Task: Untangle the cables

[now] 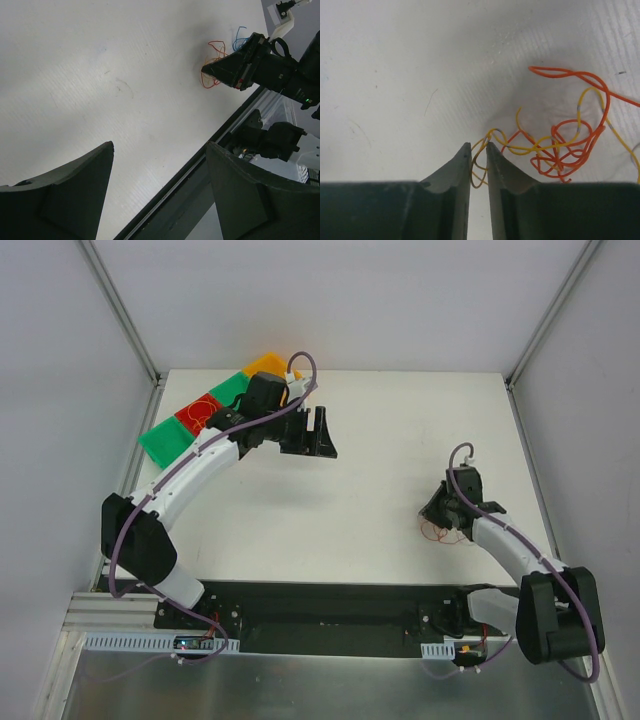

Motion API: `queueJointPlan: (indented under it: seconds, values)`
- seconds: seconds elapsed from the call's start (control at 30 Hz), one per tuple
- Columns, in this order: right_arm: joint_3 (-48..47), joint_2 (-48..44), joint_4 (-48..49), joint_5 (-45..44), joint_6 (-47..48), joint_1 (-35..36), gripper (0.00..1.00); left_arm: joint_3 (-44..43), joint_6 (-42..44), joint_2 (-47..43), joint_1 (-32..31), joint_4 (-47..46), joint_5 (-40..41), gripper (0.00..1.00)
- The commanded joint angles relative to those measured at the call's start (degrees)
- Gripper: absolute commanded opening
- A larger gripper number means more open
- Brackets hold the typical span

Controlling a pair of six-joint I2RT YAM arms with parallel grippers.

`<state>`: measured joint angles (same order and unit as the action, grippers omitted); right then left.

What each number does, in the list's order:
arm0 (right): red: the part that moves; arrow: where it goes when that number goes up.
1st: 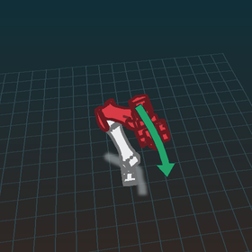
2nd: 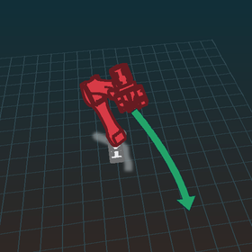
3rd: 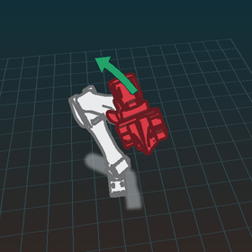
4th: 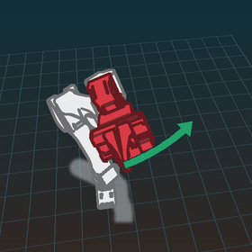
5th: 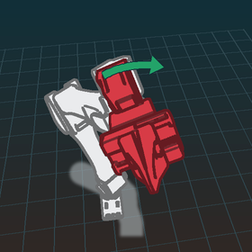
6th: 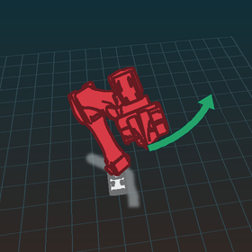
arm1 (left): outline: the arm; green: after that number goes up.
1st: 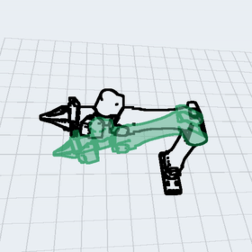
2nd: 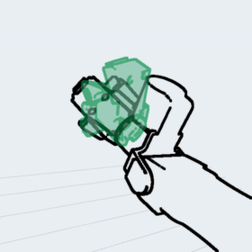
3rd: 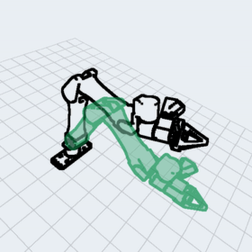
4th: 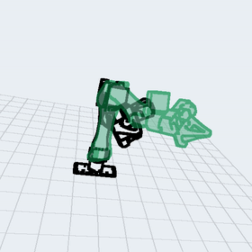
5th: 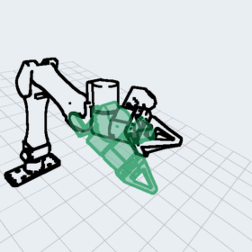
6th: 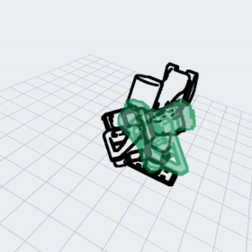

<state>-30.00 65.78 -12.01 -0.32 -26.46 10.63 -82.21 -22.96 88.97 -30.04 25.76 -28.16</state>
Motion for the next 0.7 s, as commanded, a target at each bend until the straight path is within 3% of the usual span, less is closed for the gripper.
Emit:
queueJointPlan:
  seconds: [0.0, 0.13, 0.3, 0.43, 0.53, 0.67]
  values:
    - [-3.2, -3.3, 0.2, -1.3, 2.8, -0.3, 0.13, -0.6, 1.2, 0.6, -0.5, -0.8, -1.9, 0.73]
    - [-8.4, -17.2, -11.1, -7.9, 9.3, -0.2, 0.05, -0.7, 1.9, -0.3, -0.5, -0.8, -1.2, 0.73]
    - [-23.8, -27.7, -19.8, -11.1, 19.8, -0.2, 0.01, -0.5, 1.7, -1.5, -0.5, -0.6, 0.7, 0.73]
    - [-33.4, -27.1, -22.2, -8.0, 21.9, -0.3, 0.0, 0.5, 0.8, -3.0, -0.9, -2.6, -2.1, 0.72]
    - [-29.8, -26.1, -17.9, -5.0, 22.1, -0.2, 0.0, 1.2, 0.7, -3.5, -0.9, -4.3, -3.9, 0.72]
    - [-33.9, -19.6, -25.0, -0.9, 20.3, -0.4, 0.0, 2.9, 0.5, -3.5, -1.2, -9.3, -11.1, 0.71]
